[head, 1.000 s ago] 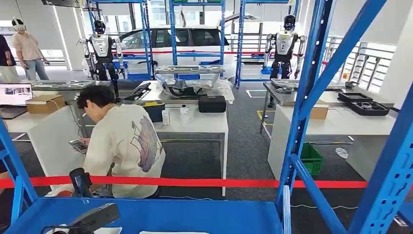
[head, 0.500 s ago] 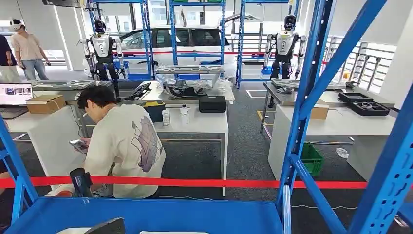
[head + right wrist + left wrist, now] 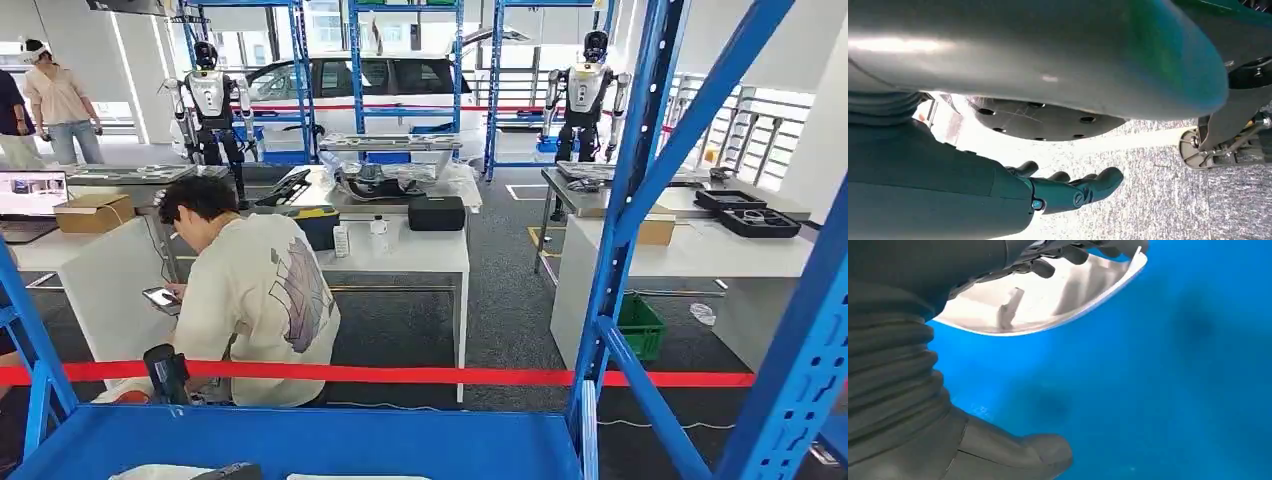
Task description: Take the parts from the cabinet and place them on the table.
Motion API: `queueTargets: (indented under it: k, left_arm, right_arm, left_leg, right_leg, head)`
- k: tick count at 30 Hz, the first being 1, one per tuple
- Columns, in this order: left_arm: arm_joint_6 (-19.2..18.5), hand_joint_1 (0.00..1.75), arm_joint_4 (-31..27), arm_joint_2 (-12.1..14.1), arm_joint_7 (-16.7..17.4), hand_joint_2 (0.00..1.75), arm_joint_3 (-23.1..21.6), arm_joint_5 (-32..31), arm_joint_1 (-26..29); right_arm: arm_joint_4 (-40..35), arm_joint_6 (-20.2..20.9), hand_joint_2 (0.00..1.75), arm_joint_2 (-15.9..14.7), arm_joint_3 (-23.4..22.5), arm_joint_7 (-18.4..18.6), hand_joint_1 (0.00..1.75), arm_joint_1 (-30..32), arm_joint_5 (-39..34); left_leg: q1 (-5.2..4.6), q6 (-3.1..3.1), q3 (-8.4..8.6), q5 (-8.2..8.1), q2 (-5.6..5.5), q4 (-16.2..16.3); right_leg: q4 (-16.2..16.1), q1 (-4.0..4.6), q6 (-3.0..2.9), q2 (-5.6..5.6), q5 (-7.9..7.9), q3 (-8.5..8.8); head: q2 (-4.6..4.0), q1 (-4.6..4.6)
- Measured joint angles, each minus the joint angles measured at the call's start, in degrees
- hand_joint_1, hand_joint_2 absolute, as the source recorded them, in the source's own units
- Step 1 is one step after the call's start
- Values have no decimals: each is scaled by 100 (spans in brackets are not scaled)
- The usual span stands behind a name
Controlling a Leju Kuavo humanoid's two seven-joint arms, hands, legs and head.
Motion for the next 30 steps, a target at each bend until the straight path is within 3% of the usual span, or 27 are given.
queueTargets:
  k: [20, 21, 22, 23, 30]
  left_arm:
    - [-88, 0, -170, 420, 555, 175, 201, -584, 411]
    - [-101, 9, -194, 441, 566, 175, 227, -616, 432]
    - [-114, 162, -216, 457, 575, 175, 251, -643, 448]
    - [-131, 175, -236, 479, 579, 175, 269, -673, 458]
    - [-98, 175, -282, 509, 623, 175, 337, -750, 462]
  right_arm:
    - [0, 0, 0, -2, 260, -7, 0, -29, 85]
    - [0, 0, 0, -2, 275, -5, 0, -29, 85]
    - [0, 0, 0, -2, 289, -2, 0, -29, 85]
    - [0, 0, 0, -2, 302, 24, 0, -30, 85]
    - [0, 0, 0, -2, 376, 81, 0, -57, 83]
  left_leg:
    - [3, -5, -24, -9, -3, -3]
    - [3, -5, -22, -9, -2, -3]
    - [3, -5, -22, -9, -1, -3]
    - [3, -5, -20, -9, -1, -3]
    - [3, -6, -15, -8, -3, -3]
  right_leg:
    - [5, -2, 14, -6, -19, 6]
    - [5, -2, 14, -5, -19, 7]
    - [6, -2, 14, -5, -19, 8]
    - [6, -2, 14, -4, -18, 8]
    - [9, -2, 14, -6, -19, 13]
  head:
    - [0, 0]
    - [0, -2]
    - [0, 0]
    - [0, -2]
    - [0, 0]
